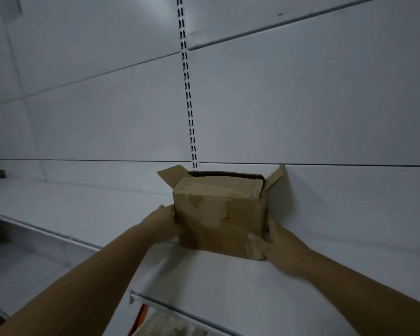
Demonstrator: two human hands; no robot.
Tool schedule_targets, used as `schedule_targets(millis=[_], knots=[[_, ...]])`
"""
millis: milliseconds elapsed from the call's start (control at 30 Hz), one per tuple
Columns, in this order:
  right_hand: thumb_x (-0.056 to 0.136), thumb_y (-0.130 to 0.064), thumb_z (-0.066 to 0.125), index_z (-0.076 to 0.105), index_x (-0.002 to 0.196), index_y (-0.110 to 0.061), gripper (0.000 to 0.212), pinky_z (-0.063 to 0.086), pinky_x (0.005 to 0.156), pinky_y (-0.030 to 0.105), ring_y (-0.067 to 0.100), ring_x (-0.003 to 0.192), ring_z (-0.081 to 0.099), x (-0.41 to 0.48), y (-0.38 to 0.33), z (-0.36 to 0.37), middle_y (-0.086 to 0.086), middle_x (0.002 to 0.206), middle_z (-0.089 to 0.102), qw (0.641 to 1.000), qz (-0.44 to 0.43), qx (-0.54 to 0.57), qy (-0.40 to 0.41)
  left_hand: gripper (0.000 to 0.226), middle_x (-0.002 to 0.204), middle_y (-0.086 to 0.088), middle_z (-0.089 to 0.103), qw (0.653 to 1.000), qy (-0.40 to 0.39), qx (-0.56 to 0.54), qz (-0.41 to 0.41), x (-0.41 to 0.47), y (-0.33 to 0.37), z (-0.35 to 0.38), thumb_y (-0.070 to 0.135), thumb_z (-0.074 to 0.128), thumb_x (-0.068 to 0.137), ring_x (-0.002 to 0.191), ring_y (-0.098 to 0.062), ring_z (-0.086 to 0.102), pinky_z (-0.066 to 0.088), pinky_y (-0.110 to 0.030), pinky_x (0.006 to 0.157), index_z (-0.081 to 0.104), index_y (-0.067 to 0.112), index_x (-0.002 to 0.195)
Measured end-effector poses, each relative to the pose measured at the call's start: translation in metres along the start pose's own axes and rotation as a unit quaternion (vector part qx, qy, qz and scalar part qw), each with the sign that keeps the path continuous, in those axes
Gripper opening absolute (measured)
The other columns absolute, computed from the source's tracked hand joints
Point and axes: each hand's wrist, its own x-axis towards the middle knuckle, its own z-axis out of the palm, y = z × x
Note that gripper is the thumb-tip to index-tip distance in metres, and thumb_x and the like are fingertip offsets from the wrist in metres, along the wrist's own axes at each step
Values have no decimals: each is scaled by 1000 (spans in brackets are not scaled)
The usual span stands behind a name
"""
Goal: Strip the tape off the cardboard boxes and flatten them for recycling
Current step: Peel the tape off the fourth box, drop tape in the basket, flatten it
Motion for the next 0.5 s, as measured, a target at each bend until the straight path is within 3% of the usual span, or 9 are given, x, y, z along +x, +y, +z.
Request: schedule_targets(millis=[100, 167, 233, 333, 400, 500], knots=[[73, -73, 43, 7, 145, -39, 88, 34, 98, 16, 0, 124, 40, -1, -2, 9, -19, 139, 39, 999, 4, 32, 20, 13, 90, -8, 65, 997, 32, -71, 10, 16, -10, -1, 21, 59, 87, 78, -17, 56, 41, -21, 65, 63, 9, 88], [74, -73, 44, 14, 143, -42, 82, 36, 103, 23, 2, 126, 42, -4, -2, 11, -20, 138, 42, 998, 20, 53, 37, 16, 74, -8, 63, 994, 46, -98, 13, 19, -15, -4, 19, 61, 82, 67, -18, 57, 40, -21, 54, 65, 5, 75], [74, -72, 45, 20, 138, -51, 72, 39, 104, 28, 0, 123, 46, -10, -6, 9, -23, 133, 48, 996, 26, 68, 55, 18, 69, -10, 66, 987, 53, -151, 23, 14, -17, -9, 18, 62, 80, 63, -21, 60, 42, -23, 54, 68, 3, 70], [73, -72, 43, 31, 117, -65, 46, 46, 90, 16, -10, 105, 56, -23, -25, -6, -31, 115, 56, 991, 21, 65, 113, 15, 76, -7, 72, 958, 49, -279, 51, 0, -15, -21, 24, 67, 81, 73, -22, 67, 51, -28, 62, 71, 11, 77], [70, -70, 46, 43, 114, -56, 46, 49, 79, 11, -11, 93, 61, -32, -43, -23, -25, 108, 63, 984, 20, 86, 153, 17, 84, 1, 73, 929, 58, -356, 89, -9, -10, -35, 33, 65, 83, 83, -15, 68, 50, -26, 69, 72, 17, 83], [65, -69, 51, 65, 106, -31, 58, 54, 66, 16, 5, 82, 70, -47, -75, -58, -9, 93, 74, 969, 58, 135, 199, 31, 99, 0, 74, 843, 42, -520, 132, -24, 2, -64, 40, 49, 90, 95, -15, 68, 49, -34, 88, 71, 18, 96]])
